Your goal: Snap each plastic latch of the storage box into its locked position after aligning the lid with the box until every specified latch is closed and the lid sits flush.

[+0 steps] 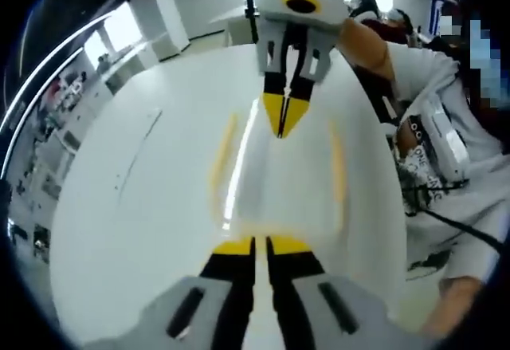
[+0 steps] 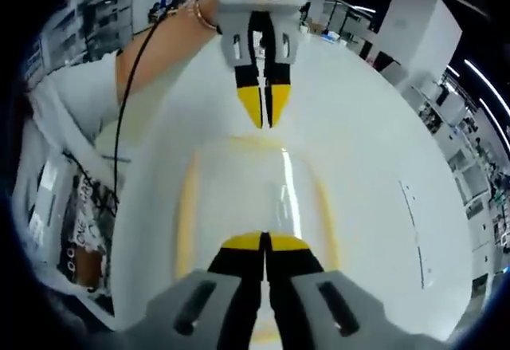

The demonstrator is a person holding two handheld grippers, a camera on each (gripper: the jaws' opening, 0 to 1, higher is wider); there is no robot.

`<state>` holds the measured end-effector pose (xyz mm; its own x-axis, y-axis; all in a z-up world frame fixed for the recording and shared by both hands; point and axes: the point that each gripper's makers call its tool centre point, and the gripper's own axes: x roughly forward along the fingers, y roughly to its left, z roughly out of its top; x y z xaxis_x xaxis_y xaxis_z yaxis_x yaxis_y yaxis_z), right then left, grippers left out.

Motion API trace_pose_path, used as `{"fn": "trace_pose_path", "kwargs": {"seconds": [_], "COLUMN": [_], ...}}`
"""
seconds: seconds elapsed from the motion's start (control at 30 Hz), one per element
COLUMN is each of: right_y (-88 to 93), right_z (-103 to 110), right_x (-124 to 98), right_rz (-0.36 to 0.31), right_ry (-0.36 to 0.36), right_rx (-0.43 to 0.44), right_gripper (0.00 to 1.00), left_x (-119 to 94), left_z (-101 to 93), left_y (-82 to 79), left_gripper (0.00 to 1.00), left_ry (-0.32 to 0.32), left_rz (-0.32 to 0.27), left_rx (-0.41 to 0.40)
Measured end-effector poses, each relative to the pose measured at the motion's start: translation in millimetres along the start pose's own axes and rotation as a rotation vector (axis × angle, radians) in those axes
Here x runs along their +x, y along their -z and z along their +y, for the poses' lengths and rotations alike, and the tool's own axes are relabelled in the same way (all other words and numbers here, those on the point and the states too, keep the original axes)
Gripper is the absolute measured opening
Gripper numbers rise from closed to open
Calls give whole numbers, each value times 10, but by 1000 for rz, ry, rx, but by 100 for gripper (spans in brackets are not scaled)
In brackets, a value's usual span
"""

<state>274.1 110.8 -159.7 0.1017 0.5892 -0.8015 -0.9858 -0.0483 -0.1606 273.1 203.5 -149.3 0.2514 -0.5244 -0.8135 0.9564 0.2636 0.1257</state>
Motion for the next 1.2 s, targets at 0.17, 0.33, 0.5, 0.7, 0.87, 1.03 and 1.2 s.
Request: {"fn": "trace_pose_path", "kwargs": {"seconds": [0.17, 0.33, 0.5, 0.7, 0.87, 1.03, 1.2], "right_y": [58, 57, 59, 63, 60, 69, 70], "right_z": [40, 61, 68, 107, 120, 130, 155], "right_x": [49, 53, 69, 79, 91, 94, 103], "right_rz": [51, 135, 203, 260, 303, 322, 342], "right_ry": [-12, -1, -16, -36, -32, -52, -47], "right_rx": [-6, -51, -47, -39, -75, -69, -86], "right_gripper": [0, 0, 0, 0, 0, 0, 0], "left_x": [92, 122, 161, 176, 259, 324, 310], "left_z": [-90, -91, -84, -105, -89, -100, -95], "left_y": [91, 148, 135, 154, 195, 226, 227], "left_gripper": [5, 5, 2, 1, 0, 0, 0], "left_ry": [-19, -61, -46, -2, 17, 37, 42], "left_rz": [-32, -36, -50, -65, -70, -79, -84], "left_rx": [-13, 10, -3, 14, 11, 7, 16]}}
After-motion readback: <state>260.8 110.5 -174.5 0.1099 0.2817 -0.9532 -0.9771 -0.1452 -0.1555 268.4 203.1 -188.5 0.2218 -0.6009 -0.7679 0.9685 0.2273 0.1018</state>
